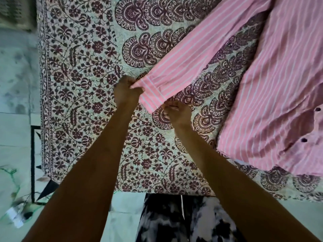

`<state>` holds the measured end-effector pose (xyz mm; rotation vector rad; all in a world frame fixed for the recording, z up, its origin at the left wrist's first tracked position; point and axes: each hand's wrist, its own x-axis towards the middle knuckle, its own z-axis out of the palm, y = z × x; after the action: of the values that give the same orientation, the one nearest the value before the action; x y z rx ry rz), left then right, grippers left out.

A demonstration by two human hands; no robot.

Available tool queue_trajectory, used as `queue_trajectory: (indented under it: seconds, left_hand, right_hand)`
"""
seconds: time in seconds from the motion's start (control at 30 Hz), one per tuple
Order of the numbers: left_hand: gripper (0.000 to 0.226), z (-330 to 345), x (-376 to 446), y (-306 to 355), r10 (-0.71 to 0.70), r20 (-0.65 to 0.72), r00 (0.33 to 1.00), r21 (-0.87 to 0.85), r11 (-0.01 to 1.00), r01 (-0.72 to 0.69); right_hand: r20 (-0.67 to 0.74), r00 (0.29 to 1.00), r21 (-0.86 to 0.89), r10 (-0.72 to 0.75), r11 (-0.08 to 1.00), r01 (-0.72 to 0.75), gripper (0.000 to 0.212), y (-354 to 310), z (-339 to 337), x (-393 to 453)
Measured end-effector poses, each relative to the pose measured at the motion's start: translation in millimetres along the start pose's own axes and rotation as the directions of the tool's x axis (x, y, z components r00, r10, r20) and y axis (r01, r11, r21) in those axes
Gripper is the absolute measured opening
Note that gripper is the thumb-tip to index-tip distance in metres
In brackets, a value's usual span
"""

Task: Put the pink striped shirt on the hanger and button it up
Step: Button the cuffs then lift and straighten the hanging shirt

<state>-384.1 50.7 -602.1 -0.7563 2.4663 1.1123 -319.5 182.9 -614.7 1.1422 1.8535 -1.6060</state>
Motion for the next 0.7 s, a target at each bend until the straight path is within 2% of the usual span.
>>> queue_trajectory:
  seconds: [0.17, 0.27, 0.37, 0.47, 0.6, 0.7]
  left_hand:
    - [0.039, -3.0, -11.8, 12.2, 0.169, -0.106, 0.98, 0.32, 0.939, -0.128]
    - [0.042, 2.2, -37.1, 33.7, 0.28, -0.14, 0.95, 0.29, 0.929, -0.231]
    - [0.04, 13.9, -61.4, 67.1, 0.383, -0.127, 0.915, 0.25, 0.905, -0.344]
    - [0.039, 30.2, -84.8, 114.0, 0.471, -0.092, 0.877, 0.251, 0.863, -0.437]
    - [0.045, 69.0, -108.0, 187.4, 0.607, -0.051, 0.793, 0.223, 0.781, -0.583]
    - [0.049, 106.7, -122.3, 241.6, 0.686, -0.037, 0.727, 0.235, 0.713, -0.66]
  right_hand:
    - [-0.065, 0.985, -0.103, -0.159, 0.983, 0.152, 0.011, -18.0, -46.0, -7.7]
    - [-0.061, 0.973, -0.114, -0.223, 0.97, 0.215, 0.027, -39.0, -81.0, -18.7]
    - [-0.091, 0.951, -0.111, -0.295, 0.952, 0.285, 0.032, -66.9, -118.1, -24.2]
    - [-0.158, 0.917, -0.128, -0.366, 0.928, 0.349, 0.031, -90.4, -156.8, -25.2]
    - [-0.331, 0.822, -0.101, -0.463, 0.884, 0.457, 0.03, -113.9, -225.7, -16.1]
    - [-0.351, 0.81, -0.04, -0.469, 0.872, 0.488, 0.028, -128.0, -284.0, 0.6]
